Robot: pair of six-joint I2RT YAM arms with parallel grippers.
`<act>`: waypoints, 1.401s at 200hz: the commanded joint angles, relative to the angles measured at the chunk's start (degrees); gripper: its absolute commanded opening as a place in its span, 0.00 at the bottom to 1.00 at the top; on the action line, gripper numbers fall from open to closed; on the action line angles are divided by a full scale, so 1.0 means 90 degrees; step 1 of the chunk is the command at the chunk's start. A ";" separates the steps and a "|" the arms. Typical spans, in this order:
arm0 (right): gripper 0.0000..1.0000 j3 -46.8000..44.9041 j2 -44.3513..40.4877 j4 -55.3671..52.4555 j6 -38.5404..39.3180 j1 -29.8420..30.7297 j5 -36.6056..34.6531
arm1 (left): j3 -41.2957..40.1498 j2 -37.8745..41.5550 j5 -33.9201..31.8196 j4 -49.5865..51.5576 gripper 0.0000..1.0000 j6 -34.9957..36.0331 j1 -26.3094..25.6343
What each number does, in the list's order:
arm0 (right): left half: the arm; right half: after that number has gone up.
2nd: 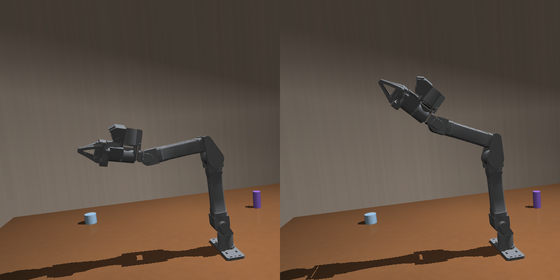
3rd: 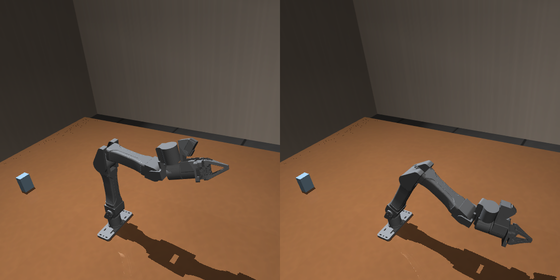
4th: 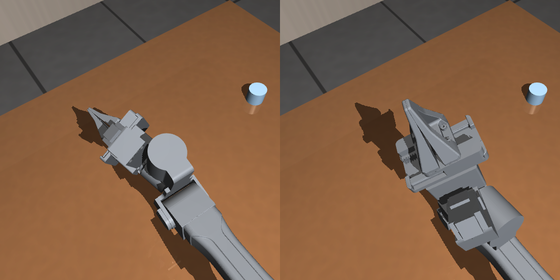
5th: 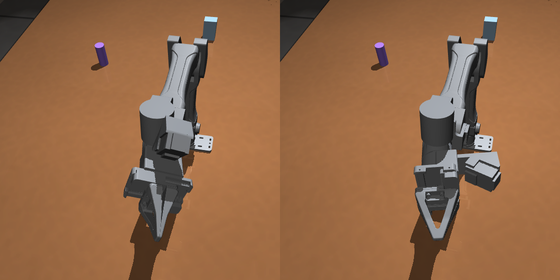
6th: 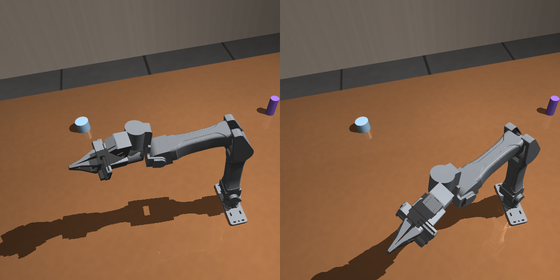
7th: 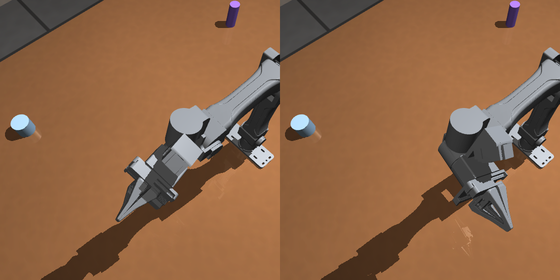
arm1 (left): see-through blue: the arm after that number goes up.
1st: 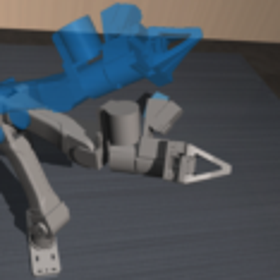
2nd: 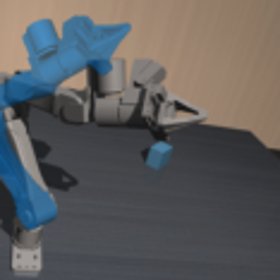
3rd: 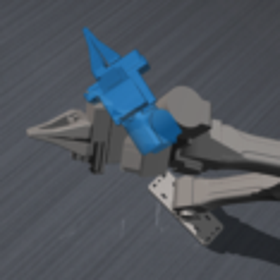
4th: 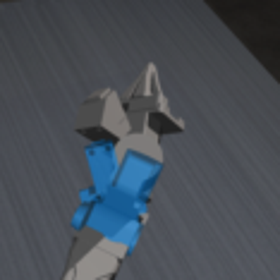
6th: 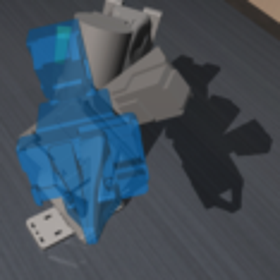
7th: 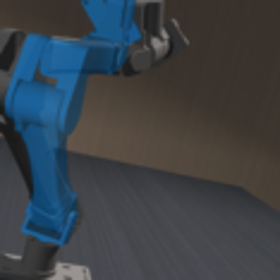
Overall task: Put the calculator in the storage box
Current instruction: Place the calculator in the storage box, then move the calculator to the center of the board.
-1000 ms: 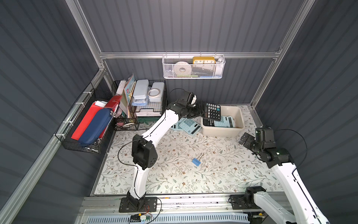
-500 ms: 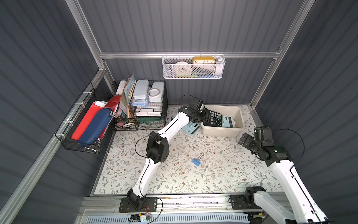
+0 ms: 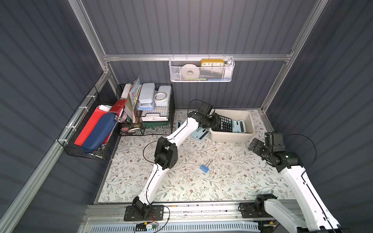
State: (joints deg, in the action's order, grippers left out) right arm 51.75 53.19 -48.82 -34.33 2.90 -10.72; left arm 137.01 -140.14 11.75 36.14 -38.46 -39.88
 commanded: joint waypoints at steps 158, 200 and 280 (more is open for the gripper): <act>0.99 -0.0111 -0.0345 0.0374 0.0414 -0.0049 0.1526 | -0.2518 0.2856 -0.0792 -0.0169 0.99 0.0413 0.0226; 0.98 -0.0463 -0.0674 0.0972 0.0716 -0.0048 0.2967 | -0.3793 0.3362 -0.0822 -0.0682 0.99 0.0482 0.0800; 0.95 -0.0487 -0.0470 0.0865 0.0989 -0.0048 0.3672 | -0.1823 0.1135 -0.2028 0.0008 0.83 0.1090 0.1153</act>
State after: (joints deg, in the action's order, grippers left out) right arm 47.77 48.82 -41.45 -27.18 2.59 19.97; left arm 114.04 -122.89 -0.69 32.82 -31.90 -28.99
